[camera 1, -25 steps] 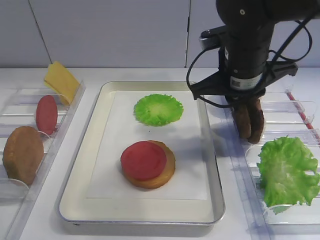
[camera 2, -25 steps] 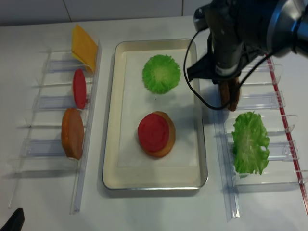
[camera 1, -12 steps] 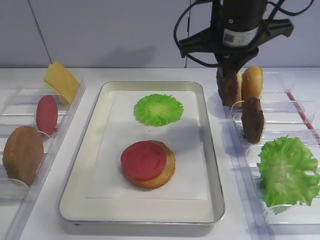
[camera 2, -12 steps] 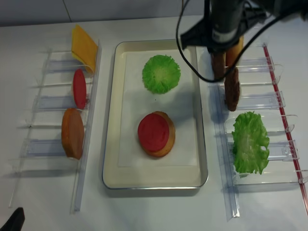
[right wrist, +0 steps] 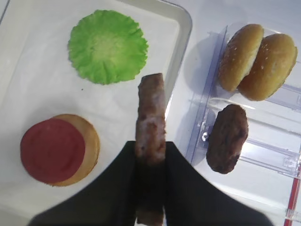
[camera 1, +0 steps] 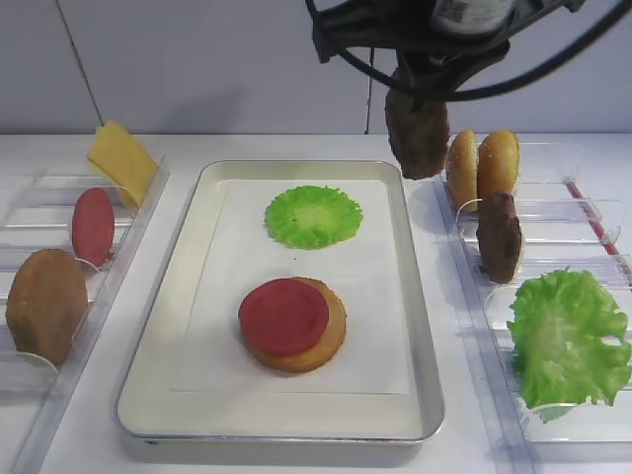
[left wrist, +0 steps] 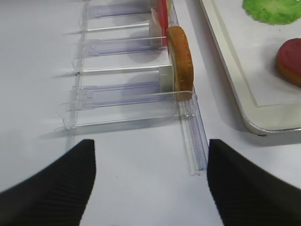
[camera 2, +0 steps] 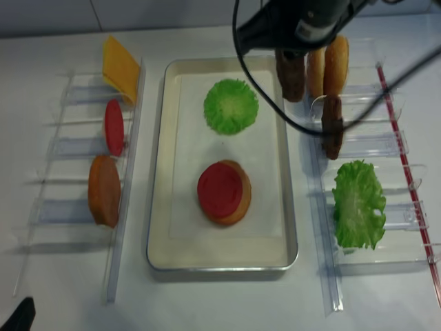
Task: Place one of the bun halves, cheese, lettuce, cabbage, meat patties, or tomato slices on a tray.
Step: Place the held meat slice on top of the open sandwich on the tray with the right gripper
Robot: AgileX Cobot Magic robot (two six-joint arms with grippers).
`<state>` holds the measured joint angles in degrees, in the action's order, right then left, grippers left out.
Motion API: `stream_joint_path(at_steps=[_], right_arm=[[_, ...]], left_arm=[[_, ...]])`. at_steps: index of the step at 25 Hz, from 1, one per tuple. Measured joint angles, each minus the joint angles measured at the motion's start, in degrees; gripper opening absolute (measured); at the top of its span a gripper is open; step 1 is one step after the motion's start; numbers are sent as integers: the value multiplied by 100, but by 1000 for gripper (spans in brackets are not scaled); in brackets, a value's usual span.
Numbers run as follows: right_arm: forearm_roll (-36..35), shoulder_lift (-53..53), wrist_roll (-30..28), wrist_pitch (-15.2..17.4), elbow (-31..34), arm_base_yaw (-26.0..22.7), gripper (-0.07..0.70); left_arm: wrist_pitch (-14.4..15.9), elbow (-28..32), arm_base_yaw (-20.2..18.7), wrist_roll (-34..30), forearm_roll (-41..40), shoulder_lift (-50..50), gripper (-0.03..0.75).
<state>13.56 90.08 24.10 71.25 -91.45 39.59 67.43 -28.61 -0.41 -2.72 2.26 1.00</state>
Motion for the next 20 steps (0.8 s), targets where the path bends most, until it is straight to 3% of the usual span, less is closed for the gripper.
stream_joint_path(at_steps=[7,12,20], right_arm=[[-332,-1052,110,-138,1094,251,160],[-648,-2046,124,-624,2181,251,160],[-1516,-3315,17,-1713,3892,251,160]], left_arm=[[0,0,0,0,0,0,473],[0,0,0,0,0,0,473],[0,0,0,0,0,0,473]])
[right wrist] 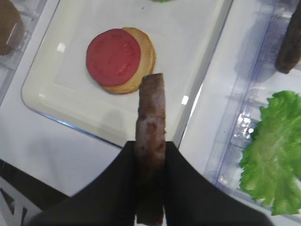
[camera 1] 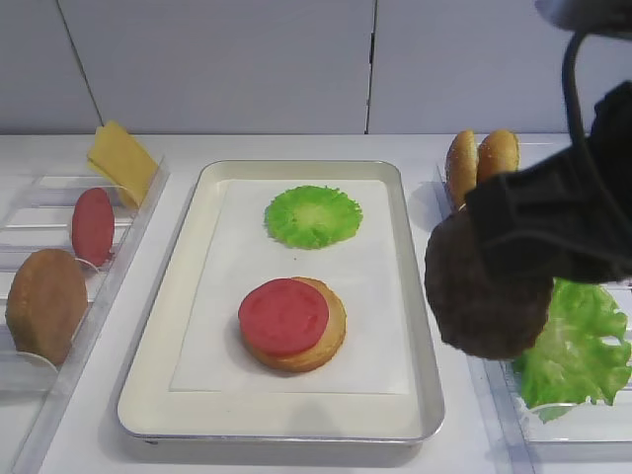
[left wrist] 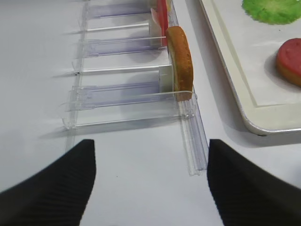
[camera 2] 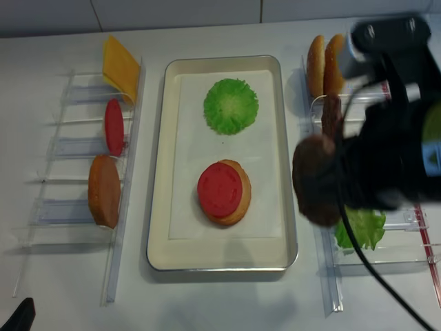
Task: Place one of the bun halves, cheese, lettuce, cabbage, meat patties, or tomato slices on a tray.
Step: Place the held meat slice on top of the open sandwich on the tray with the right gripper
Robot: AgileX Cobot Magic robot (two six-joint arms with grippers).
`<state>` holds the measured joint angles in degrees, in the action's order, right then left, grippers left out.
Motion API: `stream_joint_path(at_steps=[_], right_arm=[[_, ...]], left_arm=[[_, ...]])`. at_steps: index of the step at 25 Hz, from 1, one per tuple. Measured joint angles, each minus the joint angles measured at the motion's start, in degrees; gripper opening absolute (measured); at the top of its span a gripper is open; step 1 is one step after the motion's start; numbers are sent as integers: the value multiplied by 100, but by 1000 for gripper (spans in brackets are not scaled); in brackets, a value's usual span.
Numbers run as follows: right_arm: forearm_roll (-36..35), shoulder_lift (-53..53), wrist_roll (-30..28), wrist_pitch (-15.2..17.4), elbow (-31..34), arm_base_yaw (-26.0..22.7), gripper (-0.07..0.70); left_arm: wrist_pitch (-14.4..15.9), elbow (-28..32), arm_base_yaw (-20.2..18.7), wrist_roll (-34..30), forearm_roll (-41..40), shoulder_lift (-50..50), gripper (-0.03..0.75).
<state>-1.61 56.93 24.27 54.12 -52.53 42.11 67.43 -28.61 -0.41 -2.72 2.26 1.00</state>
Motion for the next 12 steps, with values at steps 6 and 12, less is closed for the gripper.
stream_joint_path(at_steps=[6,12], right_arm=[[-946,-154,-523,-1000,886,0,160],[-1334,-164,-1098,-1837,1087,0,160]], left_arm=[[0,0,0,0,0,0,473],[0,0,0,0,0,0,473]])
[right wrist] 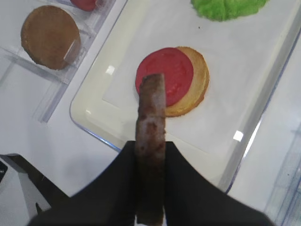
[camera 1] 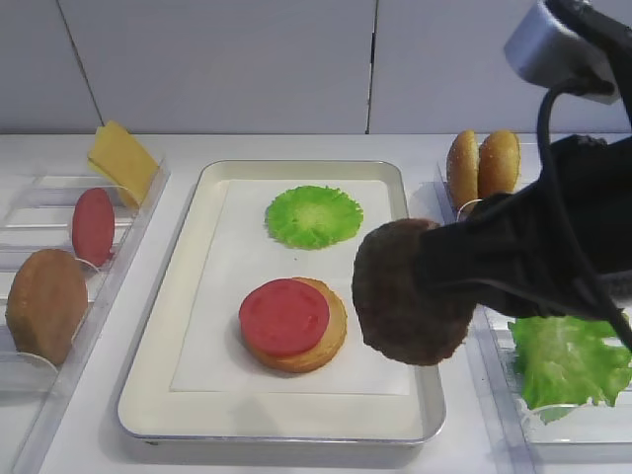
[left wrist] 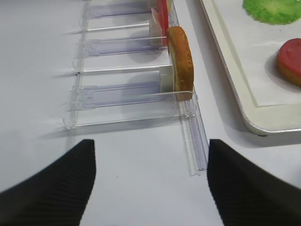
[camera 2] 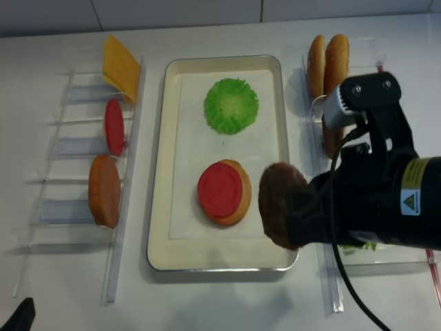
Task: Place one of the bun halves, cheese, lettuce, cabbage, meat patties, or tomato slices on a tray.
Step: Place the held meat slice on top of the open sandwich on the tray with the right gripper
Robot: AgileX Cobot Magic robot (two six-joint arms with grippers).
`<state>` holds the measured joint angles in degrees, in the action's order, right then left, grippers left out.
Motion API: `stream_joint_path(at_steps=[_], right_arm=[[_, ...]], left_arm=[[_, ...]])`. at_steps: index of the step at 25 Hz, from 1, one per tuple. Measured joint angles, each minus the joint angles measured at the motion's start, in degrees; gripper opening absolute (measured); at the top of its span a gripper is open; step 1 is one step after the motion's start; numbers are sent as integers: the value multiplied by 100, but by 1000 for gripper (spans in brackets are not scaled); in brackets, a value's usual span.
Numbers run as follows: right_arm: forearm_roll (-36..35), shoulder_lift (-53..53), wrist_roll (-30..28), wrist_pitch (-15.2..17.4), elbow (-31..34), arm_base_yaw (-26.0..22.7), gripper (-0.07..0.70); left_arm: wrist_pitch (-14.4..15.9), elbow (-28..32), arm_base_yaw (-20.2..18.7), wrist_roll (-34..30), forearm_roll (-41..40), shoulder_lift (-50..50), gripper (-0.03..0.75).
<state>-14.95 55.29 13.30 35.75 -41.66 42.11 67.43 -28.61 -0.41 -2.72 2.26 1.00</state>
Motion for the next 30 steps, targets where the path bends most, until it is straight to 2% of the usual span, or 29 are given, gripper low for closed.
stream_joint_path(at_steps=[5,9,12,15,18,21,27,30], right_arm=[[-33,21,-82,-374,0,0,160],[-410,236,-252,-294,0,-441,160],[-1472,398,-1370,-36,0,-1101,160],[-3122,603,-3284,447,0,-1879,160],[-4386,938,-4605,1013,0,-2439,160],[-5033,1402,-5294,1303,0,-2670,160],[-6612,2570,-6933,2021,0,-2694,160],[-7160,3001,-7337,2060,0,-2694,160]], left_arm=[[0,0,0,0,0,0,473],[0,0,0,0,0,0,473],[0,0,0,0,0,0,473],[0,0,0,0,0,0,473],[0,0,0,0,0,0,473],[0,0,0,0,0,0,473],[0,0,0,0,0,0,473],[0,0,0,0,0,0,473]])
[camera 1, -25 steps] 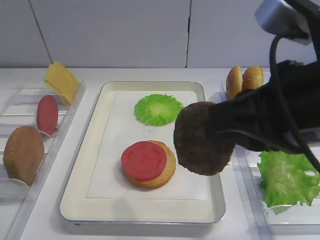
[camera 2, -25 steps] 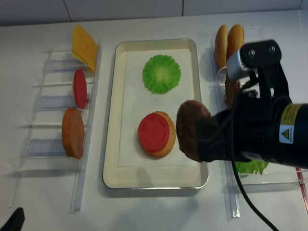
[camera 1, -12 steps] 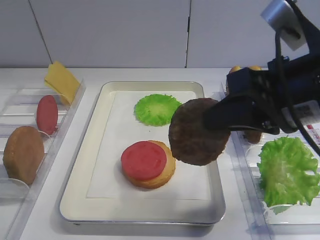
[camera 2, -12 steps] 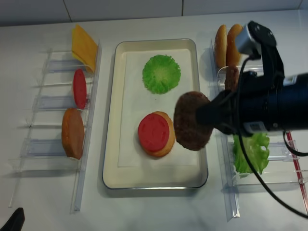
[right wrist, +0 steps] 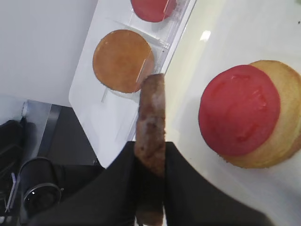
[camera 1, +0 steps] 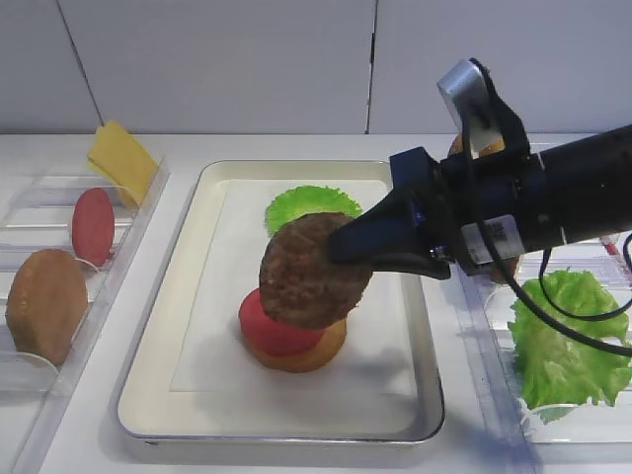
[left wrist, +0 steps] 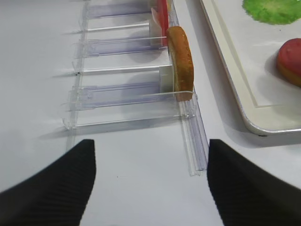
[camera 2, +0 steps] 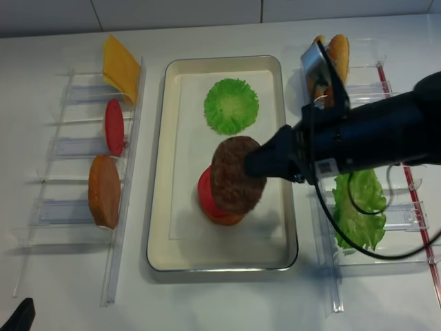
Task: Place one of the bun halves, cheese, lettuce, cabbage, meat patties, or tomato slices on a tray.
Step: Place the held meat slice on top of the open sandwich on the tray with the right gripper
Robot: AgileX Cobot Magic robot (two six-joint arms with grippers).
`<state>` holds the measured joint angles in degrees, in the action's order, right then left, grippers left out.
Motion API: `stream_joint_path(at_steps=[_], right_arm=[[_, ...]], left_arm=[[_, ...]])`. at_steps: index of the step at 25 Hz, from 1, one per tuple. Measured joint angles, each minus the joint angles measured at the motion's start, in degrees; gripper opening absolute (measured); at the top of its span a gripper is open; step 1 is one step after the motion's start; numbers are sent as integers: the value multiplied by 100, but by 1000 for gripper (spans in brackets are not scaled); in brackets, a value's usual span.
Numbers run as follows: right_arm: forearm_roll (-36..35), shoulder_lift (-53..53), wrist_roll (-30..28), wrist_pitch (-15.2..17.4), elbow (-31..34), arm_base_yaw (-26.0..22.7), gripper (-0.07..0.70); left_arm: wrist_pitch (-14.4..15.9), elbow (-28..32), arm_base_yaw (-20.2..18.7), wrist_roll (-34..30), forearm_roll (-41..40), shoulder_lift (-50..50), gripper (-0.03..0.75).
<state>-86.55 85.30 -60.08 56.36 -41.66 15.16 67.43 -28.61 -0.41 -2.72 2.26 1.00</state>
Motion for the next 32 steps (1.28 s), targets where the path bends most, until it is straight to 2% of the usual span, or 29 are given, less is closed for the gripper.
stream_joint_path(at_steps=[5,7,12,22,32], right_arm=[[-415,397,-165,26,0,0,160],[-709,498,-483,67,0,0,160],[-1174,858,-915,414,-10,0,160],[-1252,1744,-1044,838,-270,10,160],[-1278,2206,-1376,875,-360,10,160]], left_arm=[[0,0,0,0,0,0,473],[0,0,0,0,0,0,473],[0,0,0,0,0,0,473],[0,0,0,0,0,0,473],[0,0,0,0,0,0,473]])
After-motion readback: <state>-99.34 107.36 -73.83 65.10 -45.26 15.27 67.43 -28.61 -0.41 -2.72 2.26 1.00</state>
